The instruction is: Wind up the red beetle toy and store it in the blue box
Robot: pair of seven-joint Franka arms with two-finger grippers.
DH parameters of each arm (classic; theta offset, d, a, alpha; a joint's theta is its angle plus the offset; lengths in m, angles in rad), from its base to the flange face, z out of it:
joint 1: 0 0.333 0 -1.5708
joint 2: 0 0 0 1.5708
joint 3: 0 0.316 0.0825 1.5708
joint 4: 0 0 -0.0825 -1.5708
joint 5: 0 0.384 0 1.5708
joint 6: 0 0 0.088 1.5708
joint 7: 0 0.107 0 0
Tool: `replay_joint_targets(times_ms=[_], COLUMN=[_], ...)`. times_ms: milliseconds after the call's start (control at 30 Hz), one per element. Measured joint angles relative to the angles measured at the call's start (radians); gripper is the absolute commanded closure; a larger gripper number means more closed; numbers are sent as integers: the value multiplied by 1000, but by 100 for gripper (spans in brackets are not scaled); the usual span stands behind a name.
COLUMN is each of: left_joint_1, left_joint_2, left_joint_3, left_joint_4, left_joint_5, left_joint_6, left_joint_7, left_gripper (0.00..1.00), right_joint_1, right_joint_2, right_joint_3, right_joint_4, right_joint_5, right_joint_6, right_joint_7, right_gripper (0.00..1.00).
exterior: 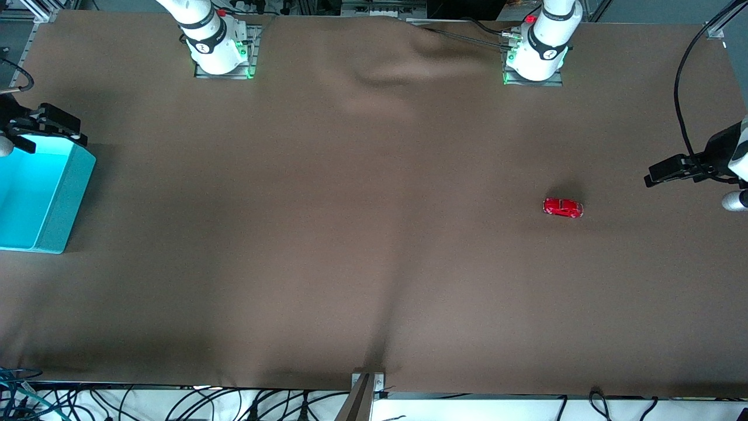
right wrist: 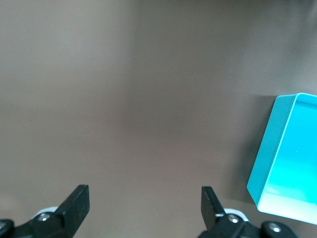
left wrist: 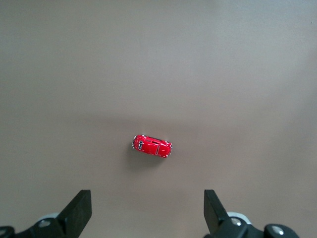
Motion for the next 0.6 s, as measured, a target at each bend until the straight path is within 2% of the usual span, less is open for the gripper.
replay_joint_targets(times_ms=[400, 601], left_joint_1=[0, 0], left_joint_2=[0, 6], left_joint_3=[0, 0], left_joint_4=[0, -4], left_joint_5=[-2, -44], left_joint_6=[-1, -5], left_joint_7=[-4, -145], left_gripper=[0, 0], right_joint_1=[1, 1], right_joint_2=[1, 1], right_joint_3=[2, 1], right_joint_4=[0, 0], right_joint_5=[-6, -6], right_joint_6=[-2, -2], right_joint_7=[0, 0], right_gripper=[0, 0])
